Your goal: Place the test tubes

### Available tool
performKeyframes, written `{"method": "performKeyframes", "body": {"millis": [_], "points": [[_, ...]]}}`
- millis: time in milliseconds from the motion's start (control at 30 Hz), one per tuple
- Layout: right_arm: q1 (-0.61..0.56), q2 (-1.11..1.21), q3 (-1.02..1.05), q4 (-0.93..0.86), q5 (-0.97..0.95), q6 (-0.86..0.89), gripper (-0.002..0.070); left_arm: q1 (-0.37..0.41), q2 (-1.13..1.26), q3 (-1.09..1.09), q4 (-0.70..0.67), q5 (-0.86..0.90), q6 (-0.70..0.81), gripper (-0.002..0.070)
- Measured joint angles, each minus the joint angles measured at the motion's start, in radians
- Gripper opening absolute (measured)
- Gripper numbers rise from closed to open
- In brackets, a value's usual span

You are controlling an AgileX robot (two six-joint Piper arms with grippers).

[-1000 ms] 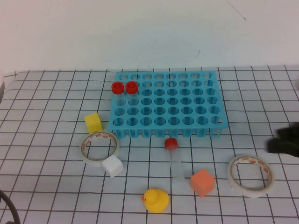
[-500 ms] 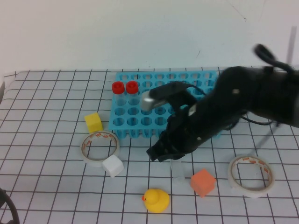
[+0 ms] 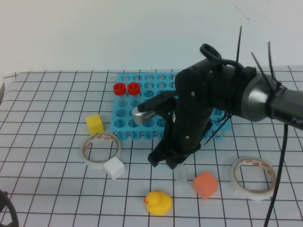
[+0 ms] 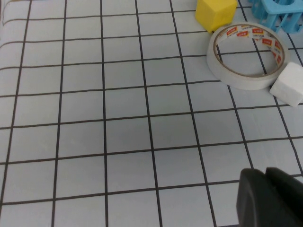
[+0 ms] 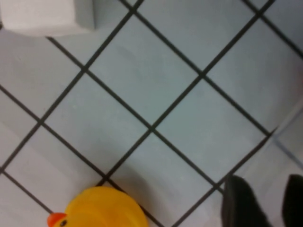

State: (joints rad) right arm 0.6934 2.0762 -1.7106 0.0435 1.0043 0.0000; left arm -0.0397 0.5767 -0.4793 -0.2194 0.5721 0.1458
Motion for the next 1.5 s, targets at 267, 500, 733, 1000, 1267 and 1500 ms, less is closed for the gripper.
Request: {"method": "performKeyframes", "body": {"millis": [267, 500, 733, 1000, 1267, 1500], "points": [[0.0, 0.048, -0.009, 0.013, 0.022, 0.0, 0.041, 0.0, 0.0, 0.0, 0.0, -0.002, 0.0, -0.0002], [0.0, 0.083, -0.009, 0.013, 0.031, 0.036, 0.0341, 0.0, 0.0, 0.0, -0.002, -0.002, 0.0, -0.0002], [0.0, 0.085, -0.024, 0.015, 0.053, 0.063, 0.0235, 0.0, 0.0, 0.0, -0.004, -0.004, 0.0, -0.0002], [0.012, 0.054, -0.178, 0.0, 0.104, 0.09, 0.0235, 0.0, 0.0, 0.0, -0.087, -0.144, 0.0, -0.0002], [0.129, -0.141, -0.16, -0.118, -0.116, 0.119, 0.0235, 0.0, 0.0, -0.002, -0.211, -0.344, 0.005, -0.0002], [0.235, -0.332, 0.078, -0.197, -0.46, 0.132, 0.0235, 0.0, 0.0, -0.104, -0.222, -0.332, 0.098, -0.0002]]}}
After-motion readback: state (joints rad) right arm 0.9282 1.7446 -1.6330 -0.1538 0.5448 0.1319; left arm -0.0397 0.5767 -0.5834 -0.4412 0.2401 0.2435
